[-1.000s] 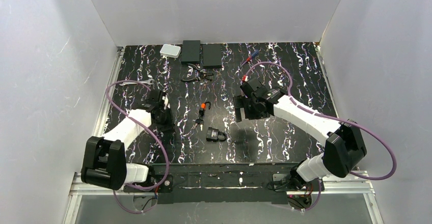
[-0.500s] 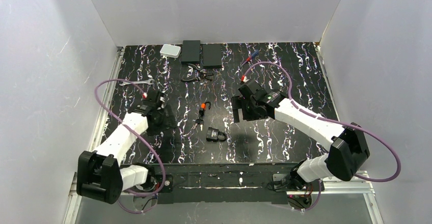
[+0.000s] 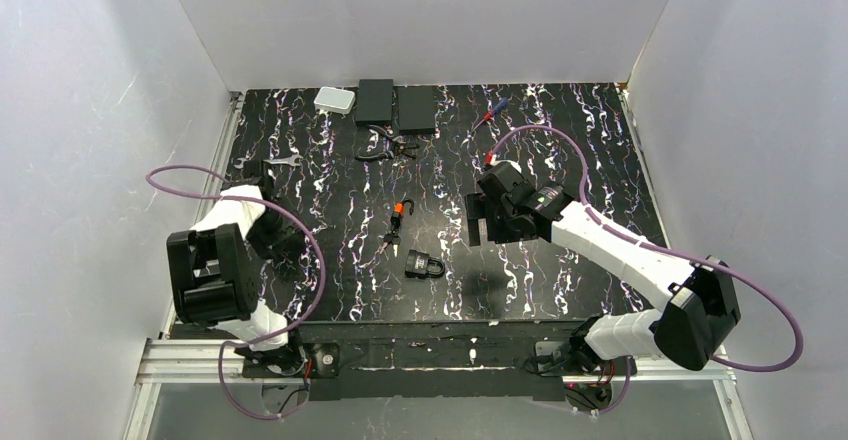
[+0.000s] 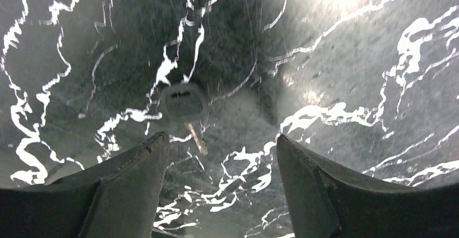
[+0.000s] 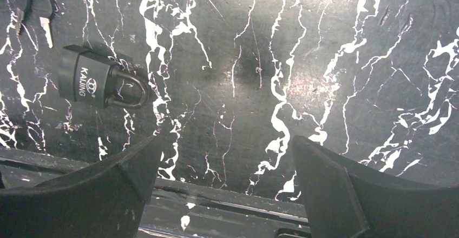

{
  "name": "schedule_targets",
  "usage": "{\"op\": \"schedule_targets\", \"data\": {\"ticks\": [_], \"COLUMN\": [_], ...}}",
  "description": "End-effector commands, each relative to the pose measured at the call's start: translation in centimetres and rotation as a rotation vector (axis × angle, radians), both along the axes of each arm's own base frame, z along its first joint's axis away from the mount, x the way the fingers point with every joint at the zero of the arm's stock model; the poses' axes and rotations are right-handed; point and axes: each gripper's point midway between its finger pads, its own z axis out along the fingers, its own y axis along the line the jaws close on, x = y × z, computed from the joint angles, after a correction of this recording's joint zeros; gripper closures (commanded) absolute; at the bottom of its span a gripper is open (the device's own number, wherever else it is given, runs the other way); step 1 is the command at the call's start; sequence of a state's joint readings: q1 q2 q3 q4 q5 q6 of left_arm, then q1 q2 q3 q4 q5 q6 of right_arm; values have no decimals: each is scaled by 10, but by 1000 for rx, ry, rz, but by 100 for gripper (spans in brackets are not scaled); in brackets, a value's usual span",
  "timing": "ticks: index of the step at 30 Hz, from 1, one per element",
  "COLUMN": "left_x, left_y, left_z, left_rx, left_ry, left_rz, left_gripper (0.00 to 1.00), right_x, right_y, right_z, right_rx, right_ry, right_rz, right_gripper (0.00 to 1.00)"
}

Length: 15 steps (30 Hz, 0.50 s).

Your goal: Unlock with the key

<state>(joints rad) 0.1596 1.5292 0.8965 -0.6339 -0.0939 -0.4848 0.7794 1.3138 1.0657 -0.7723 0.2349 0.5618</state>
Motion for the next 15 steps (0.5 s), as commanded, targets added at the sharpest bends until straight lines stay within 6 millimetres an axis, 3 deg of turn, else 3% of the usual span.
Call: {"op": "schedule_targets", "data": {"ticks": [1, 9, 15], "left_x": [12, 4, 8], "left_y": [19, 38, 37], "left_z": [2, -12, -23], "left_rx": [44, 63, 23], "left_ry": [-6, 42, 28], "left_rz": [30, 69, 74], "left_gripper": [31, 40, 52], "right_x": [-1, 0, 1], "right_y": [-10, -10, -10], "right_z": [6, 1, 2], "right_rx": [-30, -49, -56], "right_ry": [-28, -17, -16], "right_rz": [1, 4, 3], "right_gripper": [2, 2, 2]}}
